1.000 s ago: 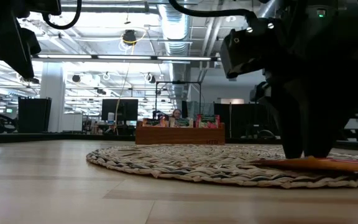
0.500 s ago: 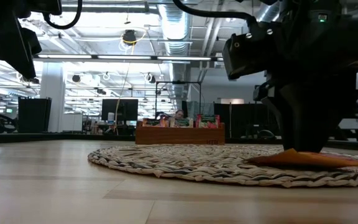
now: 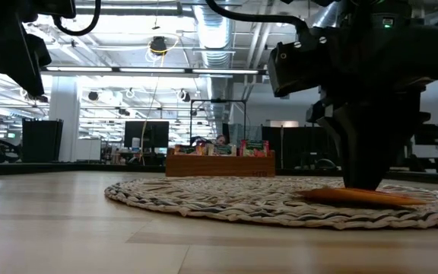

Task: Pick & Place Tea
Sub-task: Put the orange tea bag into the left section of the brown wooden organizer

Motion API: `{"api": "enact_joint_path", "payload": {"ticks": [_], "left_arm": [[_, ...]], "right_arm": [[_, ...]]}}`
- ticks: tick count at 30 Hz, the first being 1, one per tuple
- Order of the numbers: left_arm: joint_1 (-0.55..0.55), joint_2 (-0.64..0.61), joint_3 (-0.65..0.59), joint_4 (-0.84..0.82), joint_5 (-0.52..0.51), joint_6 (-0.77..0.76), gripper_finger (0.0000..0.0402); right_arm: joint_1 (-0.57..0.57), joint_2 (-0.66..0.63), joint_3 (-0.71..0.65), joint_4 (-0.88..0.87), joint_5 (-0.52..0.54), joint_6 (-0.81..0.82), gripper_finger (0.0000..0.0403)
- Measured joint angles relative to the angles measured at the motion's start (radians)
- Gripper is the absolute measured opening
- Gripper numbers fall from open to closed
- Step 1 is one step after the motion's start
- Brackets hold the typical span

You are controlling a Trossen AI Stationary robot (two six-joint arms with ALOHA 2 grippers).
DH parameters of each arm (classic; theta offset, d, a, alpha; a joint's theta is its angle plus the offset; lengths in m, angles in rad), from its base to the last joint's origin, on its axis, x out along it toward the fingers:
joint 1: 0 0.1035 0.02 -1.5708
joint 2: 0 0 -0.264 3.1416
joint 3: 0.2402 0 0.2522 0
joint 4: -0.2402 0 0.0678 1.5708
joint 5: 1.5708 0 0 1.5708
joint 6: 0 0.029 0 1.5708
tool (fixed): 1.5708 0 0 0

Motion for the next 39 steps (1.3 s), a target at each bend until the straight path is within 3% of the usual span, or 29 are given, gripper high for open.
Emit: {"api": "enact_joint_path", "payload": {"ticks": [5, 21, 31, 39], "left_arm": [[0.0, 0.0, 0.0, 0.0, 0.0, 0.004, 0.0177], [0.0, 0.0, 0.0, 0.034, 0.005, 0.011, 0.0177], [0.001, 0.0, 0.002, 0.192, 0.047, 0.135, 0.0177], [0.045, 0.0, 0.144, 0.193, 0.048, 0.304, 0.0177]], "right_arm": [[-0.001, 0.005, 0.035, -0.035, -0.001, -0.005, 0.0003], [-0.001, 0.003, 0.262, -0.318, 0.056, -0.002, 0.0], [-0.011, 0.0, 0.507, -0.472, 0.217, -0.046, 0.0], [-0.056, 0.0, 0.59, -0.459, 0.256, -0.115, 0.0]]}}
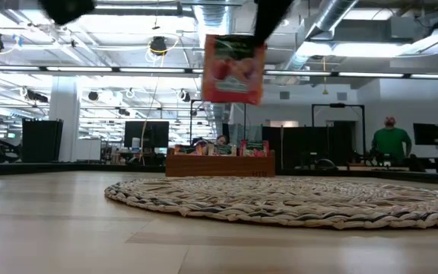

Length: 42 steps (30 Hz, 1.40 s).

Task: Pick & Place Tea
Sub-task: Put the orange tea bag into the left section of the brown wooden organizer

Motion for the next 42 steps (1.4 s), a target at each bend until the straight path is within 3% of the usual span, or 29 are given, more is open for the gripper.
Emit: {"api": "enact_joint_path", "payload": {"ticks": [9, 23, 32, 42], "left_arm": [[0.073, 0.0, 0.15, 0.001, -0.064, 0.148, 0.0177], [0.148, 0.053, 0.153, -0.005, -0.059, 0.214, 0.0177], [0.153, 0.147, 0.153, -0.008, -0.038, 0.221, 0.0177], [0.153, 0.16, 0.153, 0.032, -0.068, 0.231, 0.0177]], "right_arm": [[-0.038, 0.0, 0.014, 0.132, 0.006, -0.06, 0.0], [-0.038, 0.0, 0.014, 0.237, 0.002, -0.078, 0.0], [-0.038, 0.0, 0.014, 0.236, -0.002, -0.078, 0.0], [-0.043, -0.001, 0.014, 0.243, -0.025, -0.095, 0.0]]}}
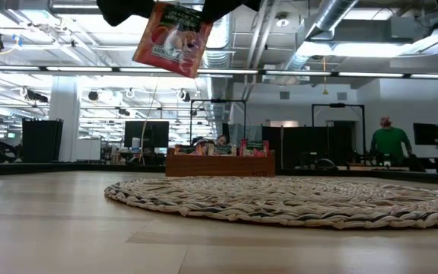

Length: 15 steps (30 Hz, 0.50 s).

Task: Pick & Place Tea
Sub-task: Put the orange tea bag into the left section of the brown wooden organizer

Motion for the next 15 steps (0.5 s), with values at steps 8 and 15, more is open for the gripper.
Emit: {"api": "enact_joint_path", "payload": {"ticks": [8, 15], "left_arm": [[0.031, 0.0, 0.0, 0.007, -0.001, 0.016, 0.0177], [0.063, 0.0, 0.0, 0.006, 0.059, 0.019, 0.0177]], "right_arm": [[-0.008, 0.0, 0.0, 0.002, -0.002, -0.001, 0.0], [-0.008, 0.0, 0.0, 0.002, -0.002, -0.001, 0.0]]}}
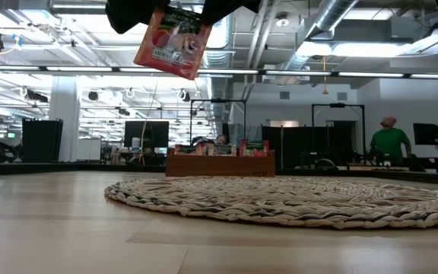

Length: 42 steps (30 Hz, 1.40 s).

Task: Pick & Place Tea
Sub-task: Put the orange tea bag into the left section of the brown wooden organizer

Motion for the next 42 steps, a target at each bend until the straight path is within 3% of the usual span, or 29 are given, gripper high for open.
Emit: {"api": "enact_joint_path", "payload": {"ticks": [8, 15, 20, 27, 42], "left_arm": [[0.013, 0.005, -0.001, -0.003, 0.043, 0.003, 0.0173], [0.013, 0.005, -0.001, -0.002, 0.042, 0.003, 0.0138], [0.013, 0.005, -0.001, -0.002, 0.044, 0.008, 0.0099], [0.013, 0.005, -0.001, -0.002, 0.052, 0.03, 0.0007], [0.013, 0.005, -0.001, -0.002, 0.064, 0.036, 0.0]], "right_arm": [[-0.007, 0.0, 0.0, 0.0, 0.001, 0.0, 0.0], [-0.013, 0.0, 0.0, 0.0, 0.002, 0.0, 0.0], [-0.013, 0.0, 0.0, 0.0, 0.002, 0.0, 0.0], [-0.013, 0.0, 0.0, 0.0, 0.001, 0.0, 0.0], [-0.013, 0.0, 0.0, 0.001, -0.002, 0.0, 0.0]]}}
